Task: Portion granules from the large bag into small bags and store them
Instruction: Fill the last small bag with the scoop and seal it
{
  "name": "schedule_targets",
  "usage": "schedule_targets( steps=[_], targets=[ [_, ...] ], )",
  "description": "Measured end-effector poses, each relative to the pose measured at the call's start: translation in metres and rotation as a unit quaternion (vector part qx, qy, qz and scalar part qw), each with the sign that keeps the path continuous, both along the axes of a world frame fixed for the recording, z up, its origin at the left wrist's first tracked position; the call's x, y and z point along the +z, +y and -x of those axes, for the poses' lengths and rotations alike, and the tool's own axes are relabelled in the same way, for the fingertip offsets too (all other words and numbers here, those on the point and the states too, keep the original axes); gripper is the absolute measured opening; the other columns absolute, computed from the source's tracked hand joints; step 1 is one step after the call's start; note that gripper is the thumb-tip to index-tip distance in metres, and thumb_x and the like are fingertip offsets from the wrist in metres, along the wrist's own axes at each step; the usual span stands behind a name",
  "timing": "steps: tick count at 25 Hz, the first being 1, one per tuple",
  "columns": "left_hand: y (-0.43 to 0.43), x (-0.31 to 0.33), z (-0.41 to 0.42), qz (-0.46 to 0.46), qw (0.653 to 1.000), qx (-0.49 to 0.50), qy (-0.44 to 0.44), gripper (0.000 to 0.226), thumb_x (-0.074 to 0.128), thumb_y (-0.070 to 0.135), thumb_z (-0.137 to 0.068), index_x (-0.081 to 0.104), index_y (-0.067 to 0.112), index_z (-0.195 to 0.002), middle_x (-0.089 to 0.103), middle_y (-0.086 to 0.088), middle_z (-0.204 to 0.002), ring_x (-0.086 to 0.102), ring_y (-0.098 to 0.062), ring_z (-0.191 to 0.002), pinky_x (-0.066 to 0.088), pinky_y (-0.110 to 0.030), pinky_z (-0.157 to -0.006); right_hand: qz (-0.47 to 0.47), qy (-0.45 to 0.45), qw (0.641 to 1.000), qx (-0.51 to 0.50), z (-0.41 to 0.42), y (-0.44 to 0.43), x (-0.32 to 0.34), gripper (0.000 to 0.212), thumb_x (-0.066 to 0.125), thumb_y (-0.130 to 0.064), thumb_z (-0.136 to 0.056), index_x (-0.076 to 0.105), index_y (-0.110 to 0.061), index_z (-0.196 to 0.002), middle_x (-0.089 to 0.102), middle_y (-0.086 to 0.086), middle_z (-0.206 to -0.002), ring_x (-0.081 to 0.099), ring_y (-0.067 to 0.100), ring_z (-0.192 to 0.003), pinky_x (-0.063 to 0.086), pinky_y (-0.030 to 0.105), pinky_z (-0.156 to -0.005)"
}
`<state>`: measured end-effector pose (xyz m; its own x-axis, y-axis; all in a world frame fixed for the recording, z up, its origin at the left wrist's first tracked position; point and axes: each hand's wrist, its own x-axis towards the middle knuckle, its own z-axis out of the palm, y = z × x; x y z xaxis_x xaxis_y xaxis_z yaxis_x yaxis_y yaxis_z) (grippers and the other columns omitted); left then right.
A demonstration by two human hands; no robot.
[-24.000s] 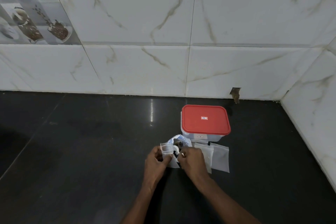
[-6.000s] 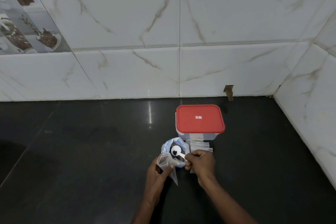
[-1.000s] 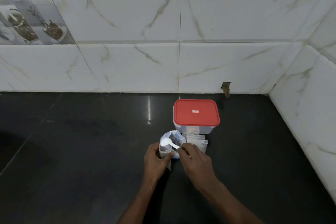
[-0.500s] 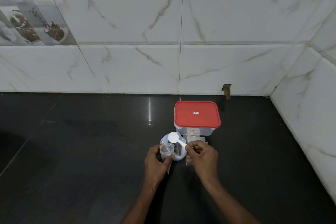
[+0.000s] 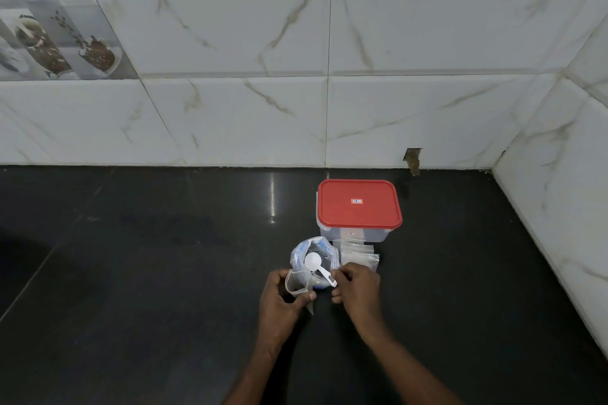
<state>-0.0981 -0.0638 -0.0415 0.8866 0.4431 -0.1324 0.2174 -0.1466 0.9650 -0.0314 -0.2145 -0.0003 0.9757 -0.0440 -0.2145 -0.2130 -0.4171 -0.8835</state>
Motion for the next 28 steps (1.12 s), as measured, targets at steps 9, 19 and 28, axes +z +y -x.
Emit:
schedule_targets(
  steps=[9, 19, 28],
  targets=[
    [-0.009, 0.005, 0.003, 0.002, 0.999, -0.049, -0.014, 0.044, 0.085, 0.033, -0.064, 0.064, 0.024, -0.102, 0.076, 0.008, -0.096, 0.073, -0.010, -0.087, 0.057, -0.027, -0.075, 0.039, -0.083, 0.983, 0.157, 0.038, -0.003, 0.003, 0.034, 0.077, -0.027, -0.075, 0.070, -0.026, -0.109, 0.067, -0.014, -0.090, 0.063, 0.004, -0.078, 0.052, 0.026, -0.078],
    [-0.009, 0.008, 0.001, -0.025, 0.995, -0.095, 0.012, 0.035, 0.080, 0.023, -0.074, 0.062, 0.029, -0.104, 0.076, 0.015, -0.096, 0.072, -0.003, -0.087, 0.056, -0.023, -0.076, 0.072, -0.166, 0.960, 0.214, 0.034, -0.005, 0.006, 0.033, 0.065, -0.030, -0.080, 0.068, -0.031, -0.113, 0.061, -0.016, -0.102, 0.058, 0.001, -0.096, 0.050, 0.026, -0.085],
    [0.014, 0.001, 0.006, -0.030, 0.991, -0.127, 0.023, 0.024, 0.078, -0.002, -0.079, 0.070, 0.012, -0.098, 0.078, 0.003, -0.098, 0.073, -0.013, -0.094, 0.057, -0.032, -0.087, 0.130, -0.211, 0.930, 0.272, 0.016, -0.014, 0.007, 0.016, 0.054, -0.005, -0.087, 0.069, -0.009, -0.091, 0.063, 0.002, -0.098, 0.061, 0.015, -0.089, 0.052, 0.034, -0.080]
  ],
)
